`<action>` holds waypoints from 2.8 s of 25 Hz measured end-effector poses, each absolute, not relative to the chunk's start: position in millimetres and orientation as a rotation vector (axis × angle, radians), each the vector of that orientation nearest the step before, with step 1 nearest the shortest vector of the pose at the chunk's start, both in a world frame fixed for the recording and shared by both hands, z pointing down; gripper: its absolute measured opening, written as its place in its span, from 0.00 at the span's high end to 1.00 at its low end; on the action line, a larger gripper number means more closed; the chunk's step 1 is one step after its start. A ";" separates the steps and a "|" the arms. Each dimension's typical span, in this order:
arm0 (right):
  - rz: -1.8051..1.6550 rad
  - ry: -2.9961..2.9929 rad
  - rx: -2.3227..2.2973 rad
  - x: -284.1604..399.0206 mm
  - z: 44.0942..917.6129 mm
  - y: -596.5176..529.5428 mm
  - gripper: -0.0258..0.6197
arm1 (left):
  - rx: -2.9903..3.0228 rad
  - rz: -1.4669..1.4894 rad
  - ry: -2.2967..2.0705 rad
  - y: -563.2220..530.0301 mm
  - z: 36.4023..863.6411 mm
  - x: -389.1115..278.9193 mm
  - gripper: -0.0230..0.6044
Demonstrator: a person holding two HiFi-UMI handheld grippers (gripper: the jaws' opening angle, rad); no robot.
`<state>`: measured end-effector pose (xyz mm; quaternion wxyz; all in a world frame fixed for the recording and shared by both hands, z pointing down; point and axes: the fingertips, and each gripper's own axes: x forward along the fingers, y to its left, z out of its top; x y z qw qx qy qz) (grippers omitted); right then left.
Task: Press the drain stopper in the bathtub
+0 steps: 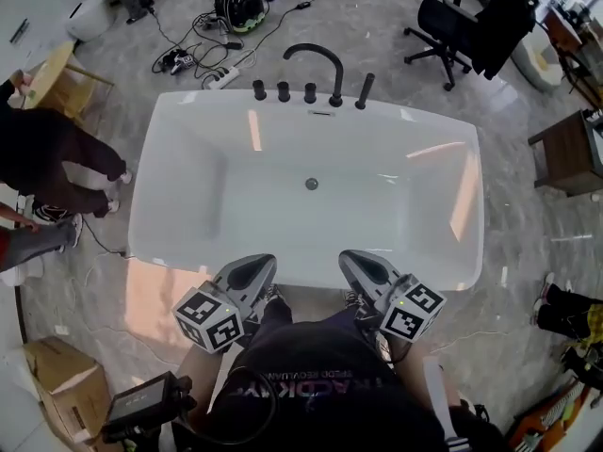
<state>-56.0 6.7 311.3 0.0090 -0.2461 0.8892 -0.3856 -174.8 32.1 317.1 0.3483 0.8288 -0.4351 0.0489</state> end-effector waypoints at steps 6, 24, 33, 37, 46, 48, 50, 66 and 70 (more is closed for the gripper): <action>-1.238 2.748 -0.890 -102.2 311.6 13.6 0.94 | 2.156 0.131 -1.037 28.5 320.6 -225.5 0.95; -1.387 2.839 -0.866 -70.4 370.2 -24.5 0.94 | 1.999 0.197 -1.111 16.8 381.7 -213.9 0.95; -1.431 2.947 -0.843 -47.7 449.3 -81.1 0.94 | 1.967 0.306 -1.139 -0.4 438.3 -197.4 0.95; -1.449 3.010 -0.904 -42.5 499.0 -110.6 0.94 | 1.972 0.316 -1.125 -14.2 472.0 -198.3 0.95; -1.532 3.096 -1.053 -50.0 638.4 -192.6 0.94 | 1.953 0.227 -1.088 -37.9 564.1 -197.4 0.95; -1.551 3.087 -1.093 -55.7 668.8 -210.2 0.94 | 1.950 0.211 -1.097 -40.9 580.2 -203.4 0.95; -1.555 3.101 -1.121 -61.9 698.4 -223.7 0.94 | 1.949 0.191 -1.109 -44.9 593.6 -209.1 0.95; -1.703 3.155 -1.312 -101.0 888.7 -273.1 0.94 | 2.023 0.083 -1.178 -50.9 644.4 -226.3 0.95; -1.744 3.151 -1.337 -108.0 935.7 -279.9 0.93 | 1.944 0.062 -1.202 -53.8 662.4 -227.4 0.95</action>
